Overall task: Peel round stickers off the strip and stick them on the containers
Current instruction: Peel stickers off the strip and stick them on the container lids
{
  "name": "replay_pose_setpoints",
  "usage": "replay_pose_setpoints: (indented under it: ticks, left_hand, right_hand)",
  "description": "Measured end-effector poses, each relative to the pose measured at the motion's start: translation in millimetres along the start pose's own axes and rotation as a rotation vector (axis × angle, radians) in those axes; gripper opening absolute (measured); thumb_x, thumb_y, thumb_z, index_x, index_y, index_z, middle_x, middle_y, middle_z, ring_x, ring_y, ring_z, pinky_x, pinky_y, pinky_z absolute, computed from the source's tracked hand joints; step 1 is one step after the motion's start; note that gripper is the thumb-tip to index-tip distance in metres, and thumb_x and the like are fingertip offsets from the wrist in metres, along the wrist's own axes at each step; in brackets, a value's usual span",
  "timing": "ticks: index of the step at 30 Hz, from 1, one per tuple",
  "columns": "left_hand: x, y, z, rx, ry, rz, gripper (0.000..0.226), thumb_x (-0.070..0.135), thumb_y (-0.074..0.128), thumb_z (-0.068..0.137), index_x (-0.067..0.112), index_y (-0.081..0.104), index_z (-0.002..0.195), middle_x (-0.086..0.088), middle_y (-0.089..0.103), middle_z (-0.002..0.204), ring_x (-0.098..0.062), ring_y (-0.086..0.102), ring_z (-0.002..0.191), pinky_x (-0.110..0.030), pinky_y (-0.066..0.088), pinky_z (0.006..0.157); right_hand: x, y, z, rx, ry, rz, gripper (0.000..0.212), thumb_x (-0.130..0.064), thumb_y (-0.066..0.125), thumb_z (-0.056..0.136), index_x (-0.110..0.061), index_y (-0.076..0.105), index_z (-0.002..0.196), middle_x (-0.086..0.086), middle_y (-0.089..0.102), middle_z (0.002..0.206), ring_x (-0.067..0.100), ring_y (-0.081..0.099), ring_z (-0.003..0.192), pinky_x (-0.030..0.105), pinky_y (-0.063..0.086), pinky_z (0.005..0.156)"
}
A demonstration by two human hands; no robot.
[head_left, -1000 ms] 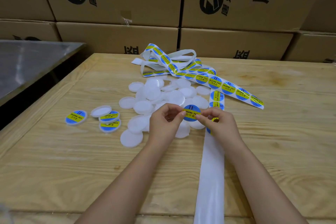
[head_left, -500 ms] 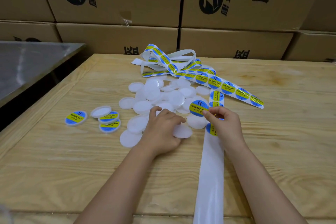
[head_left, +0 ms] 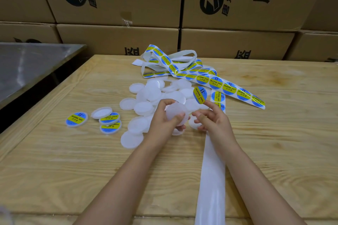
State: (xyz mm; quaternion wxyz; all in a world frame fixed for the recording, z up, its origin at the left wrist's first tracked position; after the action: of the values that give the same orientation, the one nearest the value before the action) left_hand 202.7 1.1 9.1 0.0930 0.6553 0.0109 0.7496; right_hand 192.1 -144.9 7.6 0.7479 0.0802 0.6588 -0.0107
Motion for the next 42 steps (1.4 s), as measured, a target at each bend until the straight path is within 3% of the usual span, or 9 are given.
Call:
replay_pose_setpoints:
  ticks: [4,8,14,19,23,28,32,36,42]
  left_hand:
    - [-9,4,-2,-0.136,-0.098,0.197,0.038,0.003,0.054,0.072,0.031,0.045,0.097,-0.011,0.056,0.091,-0.022,0.053,0.053,-0.022,0.039,0.043]
    - [-9,9,-5,-0.22,0.003,0.377,0.028,0.007,0.064,0.073,0.026,0.058,0.093,-0.008,0.068,0.083,-0.017,0.058,0.061,-0.036,0.048,0.053]
    - [-2,-5,4,0.044,0.072,0.135,0.019,0.004,0.064,0.085,0.022,0.061,0.09,0.013,0.059,0.054,-0.001,0.049,0.053,-0.014,0.04,0.055]
    - [-3,-5,3,0.043,0.087,0.153,0.018,0.013,0.057,0.092,0.023,0.069,0.083,0.01,0.067,0.076,-0.004,0.06,0.067,-0.021,0.048,0.051]
    - [-5,2,2,-0.02,0.051,0.159,0.018,0.017,0.055,0.093,0.027,0.07,0.089,0.013,0.065,0.074,-0.009,0.058,0.061,-0.024,0.049,0.045]
    - [-15,6,1,-0.146,-0.198,-0.081,0.028,0.014,0.043,0.098,0.006,0.061,0.117,-0.011,0.069,0.1,-0.022,0.07,0.083,-0.029,0.058,0.07]
    - [-18,4,1,-0.122,-0.234,-0.161,0.026,0.009,0.044,0.097,0.002,0.06,0.117,-0.014,0.069,0.099,-0.023,0.07,0.079,-0.03,0.059,0.068]
    - [-20,3,2,-0.109,-0.283,-0.279,0.022,0.009,0.046,0.096,0.006,0.063,0.109,-0.01,0.071,0.093,-0.024,0.071,0.076,-0.034,0.059,0.063]
    - [-21,3,1,-0.146,-0.283,-0.271,0.024,0.014,0.047,0.096,0.008,0.063,0.113,-0.011,0.072,0.096,-0.028,0.071,0.082,-0.033,0.059,0.063]
  right_hand:
    - [-4,-1,0,0.001,-0.06,-0.054,0.044,-0.011,0.063,0.087,-0.024,0.043,0.125,0.005,0.069,0.101,0.015,0.055,0.082,0.021,0.043,0.066]
    - [-3,1,-1,-0.042,-0.089,-0.162,0.047,-0.006,0.066,0.084,-0.018,0.048,0.127,0.001,0.067,0.092,0.02,0.045,0.074,0.024,0.041,0.072]
    - [1,0,0,-0.064,-0.016,-0.097,0.054,0.003,0.063,0.084,-0.017,0.042,0.13,0.007,0.058,0.073,0.01,0.051,0.053,0.02,0.046,0.053]
    - [6,10,-5,-0.177,0.041,-0.163,0.064,-0.006,0.07,0.081,-0.023,0.036,0.133,-0.003,0.069,0.074,0.002,0.059,0.061,0.017,0.046,0.061]
    - [4,1,0,-0.098,0.051,-0.066,0.059,-0.002,0.066,0.083,-0.02,0.039,0.132,-0.007,0.066,0.067,0.004,0.055,0.053,0.015,0.039,0.045]
    - [6,-6,3,0.007,0.013,-0.011,0.062,0.0,0.066,0.082,-0.023,0.035,0.131,-0.008,0.066,0.063,0.009,0.048,0.046,0.019,0.04,0.044]
    - [2,-6,2,0.064,-0.049,-0.058,0.056,-0.01,0.065,0.085,-0.027,0.038,0.131,-0.009,0.069,0.076,0.006,0.06,0.066,0.021,0.047,0.058]
    - [-9,-17,2,0.211,-0.115,-0.037,0.009,-0.023,0.059,0.091,-0.023,0.065,0.097,-0.015,0.065,0.087,0.002,0.058,0.082,0.033,0.048,0.078]
    - [-5,-8,1,0.02,-0.056,-0.128,0.021,-0.017,0.061,0.089,-0.022,0.07,0.071,-0.014,0.072,0.08,-0.003,0.063,0.074,0.021,0.048,0.077]
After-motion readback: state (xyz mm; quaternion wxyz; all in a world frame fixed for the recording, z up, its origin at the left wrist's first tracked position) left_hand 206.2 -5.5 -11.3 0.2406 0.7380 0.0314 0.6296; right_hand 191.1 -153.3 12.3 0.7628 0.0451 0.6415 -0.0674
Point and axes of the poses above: each hand's wrist, its own z-axis towards the middle knuckle, its own y-axis out of the palm, x = y × z, the point moved 5 cm from there along z, towards the middle knuckle
